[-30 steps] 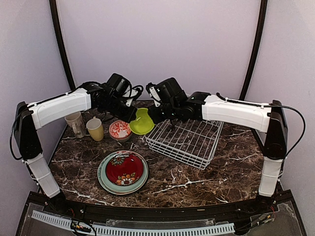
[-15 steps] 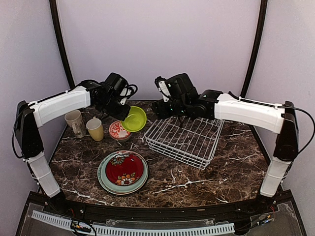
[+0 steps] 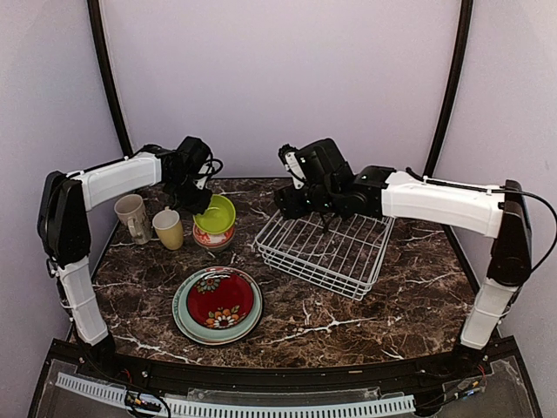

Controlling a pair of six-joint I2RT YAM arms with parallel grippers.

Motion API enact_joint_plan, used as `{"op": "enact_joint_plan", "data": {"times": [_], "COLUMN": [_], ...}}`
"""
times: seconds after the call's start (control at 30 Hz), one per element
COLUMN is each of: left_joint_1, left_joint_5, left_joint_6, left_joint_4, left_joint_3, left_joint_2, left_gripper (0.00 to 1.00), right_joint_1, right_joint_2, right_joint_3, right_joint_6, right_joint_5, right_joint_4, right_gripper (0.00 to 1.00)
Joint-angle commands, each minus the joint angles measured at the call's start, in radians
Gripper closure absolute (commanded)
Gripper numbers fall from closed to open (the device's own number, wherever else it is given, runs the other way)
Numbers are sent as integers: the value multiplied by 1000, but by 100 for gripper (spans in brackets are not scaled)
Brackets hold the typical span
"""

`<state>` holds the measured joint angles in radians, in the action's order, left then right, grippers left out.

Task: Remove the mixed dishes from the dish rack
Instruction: Place the bowl in the bowl, then reset both arms

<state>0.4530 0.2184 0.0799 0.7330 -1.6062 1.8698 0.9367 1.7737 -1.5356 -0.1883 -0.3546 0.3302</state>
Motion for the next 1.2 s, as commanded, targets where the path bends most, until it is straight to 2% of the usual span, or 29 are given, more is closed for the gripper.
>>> {"op": "enact_joint_plan", "data": {"times": [0.0, 0.4, 0.67, 0.9, 1.0, 1.17], "left_joint_1": [-15, -23, -23, -23, -23, -23], "left_joint_5": [-9, -6, 0, -37, -85, -164], "left_joint_6": [4, 2, 1, -5, -14, -28], "left_joint_4": [38, 71, 73, 0, -98, -309], "left_joint_3": [-42, -70, -78, -22, 35, 215], "left_joint_2": [18, 72, 44, -64, -166, -364], "left_gripper": [99, 98, 76, 56, 48, 33], "right_joint_1": [-10, -16, -23, -42, -63, -103], "right_joint_2": [-58, -100, -142, -208, -260, -383], "right_joint_3": [28, 82, 107, 162, 198, 269], "right_joint_6": [7, 1, 14, 18, 9, 0], "right_joint_5": [-18, -21, -56, -99, -116, -137], "right_joint_4": [-50, -70, -66, -54, -37, -20], "right_gripper": [26, 25, 24, 19, 17, 10]}}
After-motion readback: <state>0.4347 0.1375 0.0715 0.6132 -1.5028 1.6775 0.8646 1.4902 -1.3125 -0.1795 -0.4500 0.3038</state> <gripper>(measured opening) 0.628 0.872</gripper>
